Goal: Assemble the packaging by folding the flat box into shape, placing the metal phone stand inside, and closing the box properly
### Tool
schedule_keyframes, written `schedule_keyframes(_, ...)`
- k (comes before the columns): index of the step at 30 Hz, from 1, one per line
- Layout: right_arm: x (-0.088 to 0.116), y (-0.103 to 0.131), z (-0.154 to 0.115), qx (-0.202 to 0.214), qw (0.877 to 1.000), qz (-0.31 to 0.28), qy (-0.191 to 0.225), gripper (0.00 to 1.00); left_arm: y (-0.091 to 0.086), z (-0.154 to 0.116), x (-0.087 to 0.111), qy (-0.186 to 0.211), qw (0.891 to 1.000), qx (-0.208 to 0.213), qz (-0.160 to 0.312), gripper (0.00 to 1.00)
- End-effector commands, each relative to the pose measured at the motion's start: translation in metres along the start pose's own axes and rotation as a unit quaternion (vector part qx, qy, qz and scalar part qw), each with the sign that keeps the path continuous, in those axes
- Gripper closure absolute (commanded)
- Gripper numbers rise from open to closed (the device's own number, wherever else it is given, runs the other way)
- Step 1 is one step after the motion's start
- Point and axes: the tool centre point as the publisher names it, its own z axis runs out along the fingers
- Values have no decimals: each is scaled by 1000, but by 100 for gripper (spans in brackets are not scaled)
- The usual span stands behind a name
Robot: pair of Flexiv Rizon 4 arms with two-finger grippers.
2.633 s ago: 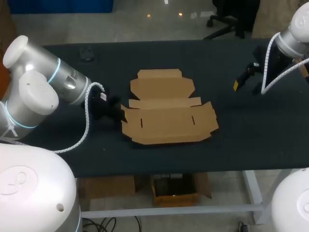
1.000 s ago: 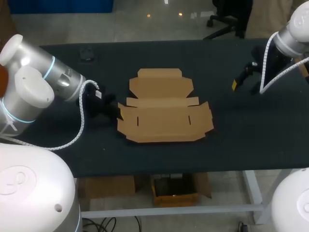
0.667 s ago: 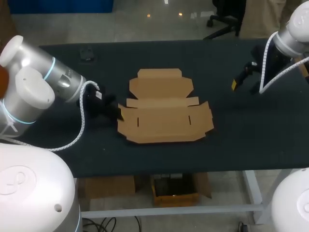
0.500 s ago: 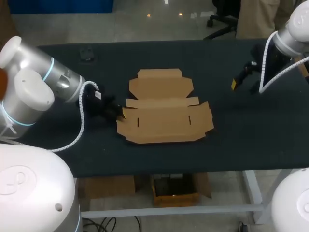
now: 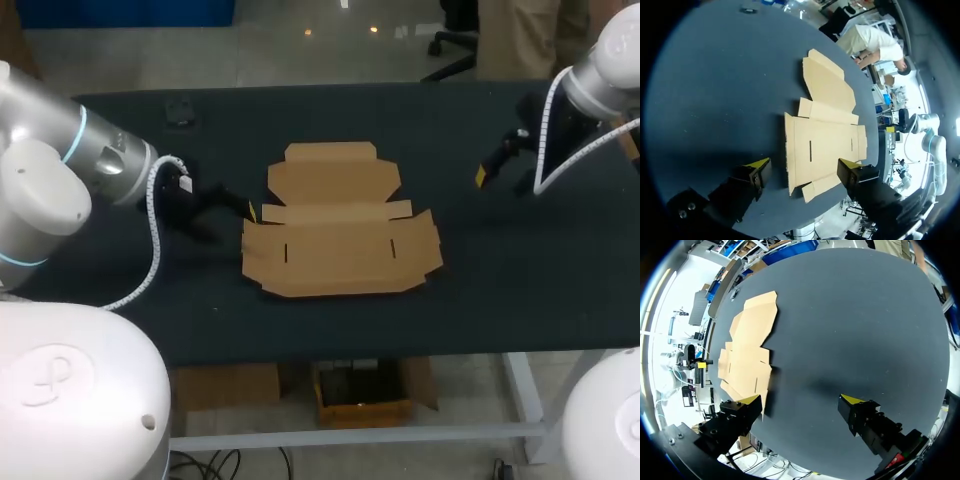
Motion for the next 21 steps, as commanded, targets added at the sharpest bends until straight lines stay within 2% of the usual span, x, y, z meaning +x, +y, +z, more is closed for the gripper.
schedule_keyframes(1, 3, 2, 3, -1, 1000, -2, -2, 0, -7, -18, 3, -3, 1000, -12, 0, 40)
schedule_keyframes(2, 3, 3, 4, -1, 1000, -2, -3, 0, -9, -21, 3, -1, 1000, -13, 0, 52)
schedule_keyframes(6, 7, 4, 6, -2, 1000, -4, -3, 0, -15, -32, 6, -1, 1000, -13, 1, 71)
schedule_keyframes(8, 10, 4, 7, -5, 1000, -3, -7, 0, -17, -37, 8, -5, 1000, -12, 3, 100)
schedule_keyframes(14, 14, 2, 8, -32, 999, 4, -14, 0, -24, -45, 8, -16, 1000, -11, 2, 100)
schedule_keyframes(15, 14, 2, 10, -35, 999, 6, -16, 11, -25, -45, 7, -15, 1000, -13, 2, 100)
schedule_keyframes(16, 14, 3, 11, -41, 999, 6, -14, 50, -26, -45, 7, -15, 1000, -13, 2, 100)
schedule_keyframes(17, 14, 4, 12, -45, 999, 5, -10, 60, -27, -45, 7, -14, 1000, -15, 2, 100)
schedule_keyframes(19, 15, 6, 14, -55, 998, 10, -14, 99, -29, -46, 6, -13, 1000, -19, 3, 100)
schedule_keyframes(21, 16, 9, 15, -60, 998, 9, -10, 100, -31, -46, 6, -12, 1000, -21, 6, 100)
